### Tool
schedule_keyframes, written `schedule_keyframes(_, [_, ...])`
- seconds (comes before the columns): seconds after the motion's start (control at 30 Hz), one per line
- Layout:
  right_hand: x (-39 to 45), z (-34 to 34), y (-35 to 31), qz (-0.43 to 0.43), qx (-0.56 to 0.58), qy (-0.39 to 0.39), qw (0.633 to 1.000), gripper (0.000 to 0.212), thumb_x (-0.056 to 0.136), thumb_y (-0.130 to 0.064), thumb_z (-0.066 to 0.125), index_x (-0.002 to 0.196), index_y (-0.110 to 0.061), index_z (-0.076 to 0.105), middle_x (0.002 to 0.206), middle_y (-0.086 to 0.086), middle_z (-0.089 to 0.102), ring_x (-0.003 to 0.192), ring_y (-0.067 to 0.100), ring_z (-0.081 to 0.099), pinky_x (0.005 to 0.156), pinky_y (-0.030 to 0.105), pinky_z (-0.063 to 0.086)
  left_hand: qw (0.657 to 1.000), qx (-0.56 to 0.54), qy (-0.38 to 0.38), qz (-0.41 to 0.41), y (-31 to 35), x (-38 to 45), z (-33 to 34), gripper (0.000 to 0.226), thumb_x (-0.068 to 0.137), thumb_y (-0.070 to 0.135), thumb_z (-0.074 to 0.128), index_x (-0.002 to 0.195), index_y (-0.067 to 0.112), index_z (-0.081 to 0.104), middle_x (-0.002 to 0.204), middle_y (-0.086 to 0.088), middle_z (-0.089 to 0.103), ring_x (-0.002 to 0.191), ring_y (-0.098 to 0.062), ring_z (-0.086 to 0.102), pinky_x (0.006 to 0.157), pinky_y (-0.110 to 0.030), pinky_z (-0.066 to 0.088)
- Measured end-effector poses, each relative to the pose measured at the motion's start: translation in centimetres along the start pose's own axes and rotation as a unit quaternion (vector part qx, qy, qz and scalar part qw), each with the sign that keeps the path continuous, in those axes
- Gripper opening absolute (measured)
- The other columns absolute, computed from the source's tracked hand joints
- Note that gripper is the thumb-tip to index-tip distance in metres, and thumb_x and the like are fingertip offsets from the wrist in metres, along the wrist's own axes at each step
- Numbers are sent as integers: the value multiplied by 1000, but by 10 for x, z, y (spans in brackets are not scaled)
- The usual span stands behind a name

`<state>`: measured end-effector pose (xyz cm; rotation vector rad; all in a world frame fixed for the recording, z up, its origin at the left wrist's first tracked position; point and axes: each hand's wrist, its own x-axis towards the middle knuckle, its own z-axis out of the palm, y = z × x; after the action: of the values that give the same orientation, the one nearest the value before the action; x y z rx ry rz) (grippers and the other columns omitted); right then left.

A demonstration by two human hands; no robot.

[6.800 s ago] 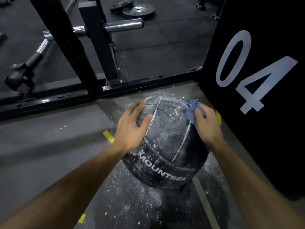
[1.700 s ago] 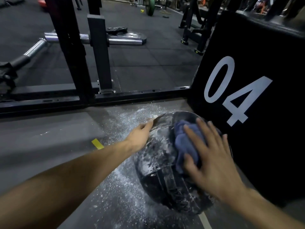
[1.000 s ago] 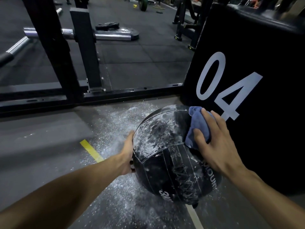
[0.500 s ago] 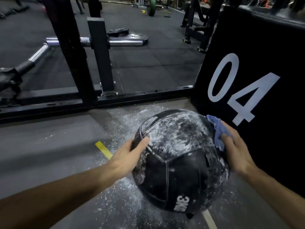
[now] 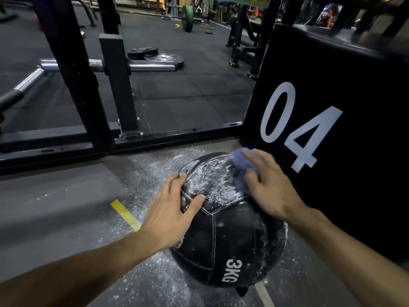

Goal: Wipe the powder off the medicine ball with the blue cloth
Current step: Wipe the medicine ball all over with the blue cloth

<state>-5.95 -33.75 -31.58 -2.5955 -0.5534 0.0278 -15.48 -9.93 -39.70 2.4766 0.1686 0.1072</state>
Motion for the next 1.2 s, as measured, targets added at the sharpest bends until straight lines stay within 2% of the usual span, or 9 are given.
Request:
schedule_keyframes(0.13, [-38,17,-53,-130,-172,-26,976,73,95,-49,34,166,-30,32,174,10,24,159,34,24,132,49,16,1000,-15,1,13,-3,-5,-6,92,89,86,24,163,33,10,173,16,10,156,-9,20,126,-43,29])
schedule_keyframes(0.23, [-64,49,-69,-201,-262,-40,943,73,93,-49,47,160,-23,42,171,15,32,156,46,30,125,65,25,999,-12,-15,34,-6,-2,-15,87,81,72,30,162,43,13,164,13,27,146,-15,35,118,-41,34])
schedule_keyframes(0.37, [-62,51,-64,-216,-268,-31,938,69,91,-48,48,156,-26,47,169,12,35,154,42,34,124,64,29,998,0,-10,62,-17,1,-17,83,82,73,34,161,49,22,156,13,30,139,-16,44,115,-41,36])
schedule_keyframes(0.5, [-39,26,-58,-141,-228,-1,964,70,90,-52,40,157,-34,47,169,8,38,154,35,37,127,59,27,997,-54,0,57,-14,6,-6,92,78,95,38,157,47,30,160,18,25,142,-14,43,117,-47,41])
schedule_keyframes(0.63, [15,-1,-30,52,-105,-9,993,72,87,-58,30,155,-42,47,164,4,44,150,31,42,122,57,34,996,-71,11,52,-2,12,0,88,79,98,34,155,57,24,161,17,21,145,-15,39,117,-54,40])
schedule_keyframes(0.83, [49,-15,40,231,157,-38,959,60,88,-58,51,141,-33,66,148,-7,62,136,26,57,119,44,41,995,-78,7,62,2,-1,11,88,76,100,34,154,62,19,161,23,13,149,-10,29,118,-54,38])
schedule_keyframes(0.97, [38,-14,25,179,167,-31,969,36,81,-59,59,114,-53,71,125,-26,71,123,8,64,116,40,46,995,-80,15,65,1,-5,11,87,76,100,34,153,64,17,161,24,13,149,-10,30,118,-54,38])
schedule_keyframes(1.07, [33,-15,2,95,67,-44,992,39,94,-51,51,130,-52,66,138,-17,64,129,18,61,116,43,45,995,-75,17,64,-4,-10,8,89,74,102,34,153,66,15,160,26,13,147,-8,31,118,-51,40])
schedule_keyframes(1.2, [0,-10,-37,-60,-96,-46,992,66,93,-45,36,157,-34,48,164,-5,41,151,20,33,124,20,14,995,-64,10,77,-4,-17,1,89,72,101,38,151,66,16,156,27,16,144,-7,33,116,-45,41])
